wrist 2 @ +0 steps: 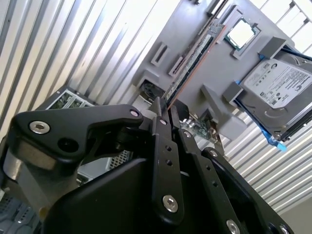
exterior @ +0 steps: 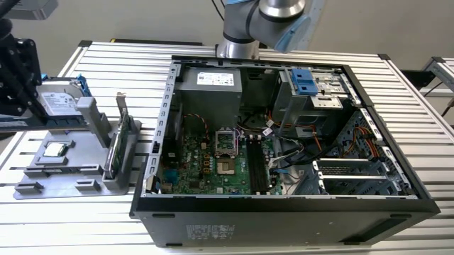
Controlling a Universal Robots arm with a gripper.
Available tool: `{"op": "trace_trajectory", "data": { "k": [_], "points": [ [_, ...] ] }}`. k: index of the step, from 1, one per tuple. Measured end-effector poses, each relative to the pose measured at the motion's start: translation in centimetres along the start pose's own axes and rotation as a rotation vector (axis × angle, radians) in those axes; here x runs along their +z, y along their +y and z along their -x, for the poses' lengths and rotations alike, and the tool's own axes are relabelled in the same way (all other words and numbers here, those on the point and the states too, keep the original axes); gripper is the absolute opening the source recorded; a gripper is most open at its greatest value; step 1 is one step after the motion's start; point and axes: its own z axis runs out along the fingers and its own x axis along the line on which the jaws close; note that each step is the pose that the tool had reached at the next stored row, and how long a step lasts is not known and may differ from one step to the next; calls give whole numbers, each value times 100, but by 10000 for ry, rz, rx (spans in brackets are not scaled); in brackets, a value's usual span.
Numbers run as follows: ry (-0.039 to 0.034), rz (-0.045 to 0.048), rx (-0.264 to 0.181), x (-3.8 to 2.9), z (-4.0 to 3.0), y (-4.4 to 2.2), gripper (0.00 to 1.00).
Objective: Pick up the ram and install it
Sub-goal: 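Pick up the ram and move it above insertion slot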
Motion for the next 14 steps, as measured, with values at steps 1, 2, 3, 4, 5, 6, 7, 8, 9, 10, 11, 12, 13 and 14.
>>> {"op": "trace_trajectory", "data": {
  "k": [1,2,3,4,5,6,7,8,9,10,11,12,13,14],
  "points": [
    [0,-14,3,0,2,20,0],
    [2,-29,8,0,2,37,0],
    [3,-46,10,1,4,55,0],
    [4,-62,12,1,5,73,0],
    [5,-80,15,1,7,95,0],
    [6,-96,16,2,8,117,0],
    [7,-110,16,2,10,142,0],
    [8,-123,16,2,12,168,0],
    [9,-132,16,2,13,191,0],
    [8,-140,16,3,15,217,0],
    [9,-143,16,3,17,239,0],
    [9,-144,15,4,18,260,0],
    [10,-144,15,4,20,279,0],
    [10,-144,16,4,20,297,0]
  ]
}}
